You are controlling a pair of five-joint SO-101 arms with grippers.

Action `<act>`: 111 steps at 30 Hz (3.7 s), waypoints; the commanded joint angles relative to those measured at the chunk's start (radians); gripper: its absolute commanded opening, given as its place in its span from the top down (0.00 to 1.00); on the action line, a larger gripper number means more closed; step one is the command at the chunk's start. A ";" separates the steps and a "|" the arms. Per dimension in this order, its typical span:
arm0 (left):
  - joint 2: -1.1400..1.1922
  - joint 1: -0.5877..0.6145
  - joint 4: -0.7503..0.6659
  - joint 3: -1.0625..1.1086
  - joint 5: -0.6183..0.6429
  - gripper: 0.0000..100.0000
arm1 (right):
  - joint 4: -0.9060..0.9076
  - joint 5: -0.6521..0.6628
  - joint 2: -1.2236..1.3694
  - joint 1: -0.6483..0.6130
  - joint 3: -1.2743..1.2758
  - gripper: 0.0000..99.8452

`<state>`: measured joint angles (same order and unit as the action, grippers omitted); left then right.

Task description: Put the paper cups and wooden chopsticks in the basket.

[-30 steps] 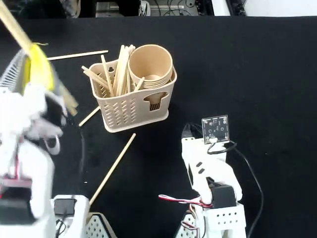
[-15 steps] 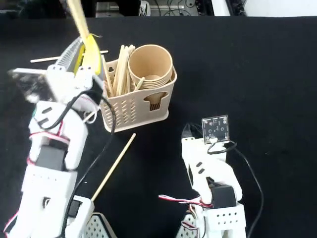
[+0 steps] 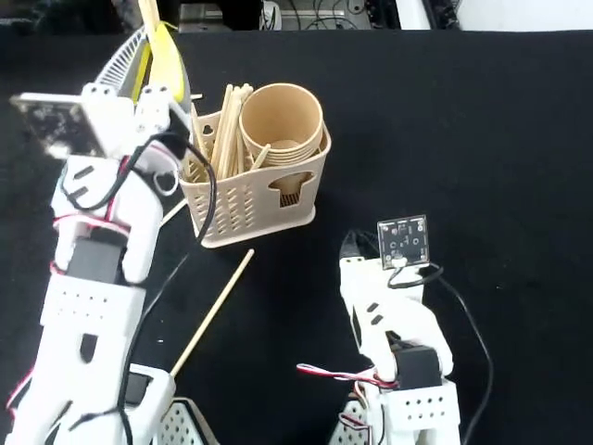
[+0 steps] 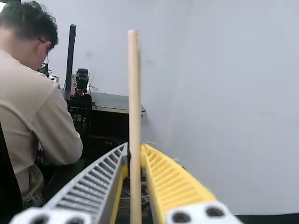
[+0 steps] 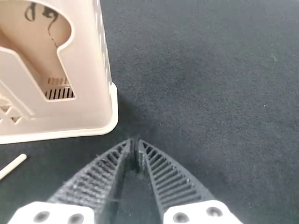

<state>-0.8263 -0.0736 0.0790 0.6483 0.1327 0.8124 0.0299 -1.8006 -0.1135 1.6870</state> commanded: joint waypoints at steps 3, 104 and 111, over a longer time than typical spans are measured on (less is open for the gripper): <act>0.172 -0.001 -0.057 -0.077 -0.011 0.97 | 0.003 -0.003 -0.088 0.012 -0.004 0.98; 1.005 0.526 1.129 -0.317 -0.651 0.97 | 0.003 0.038 -0.085 0.012 -0.004 0.98; 0.810 0.651 1.277 -0.153 -0.824 0.97 | 0.003 0.038 -0.085 0.012 -0.004 0.98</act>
<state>0.1143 0.5063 1.2881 0.4227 -0.5946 0.8124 0.0652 -1.8006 -0.1135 1.6870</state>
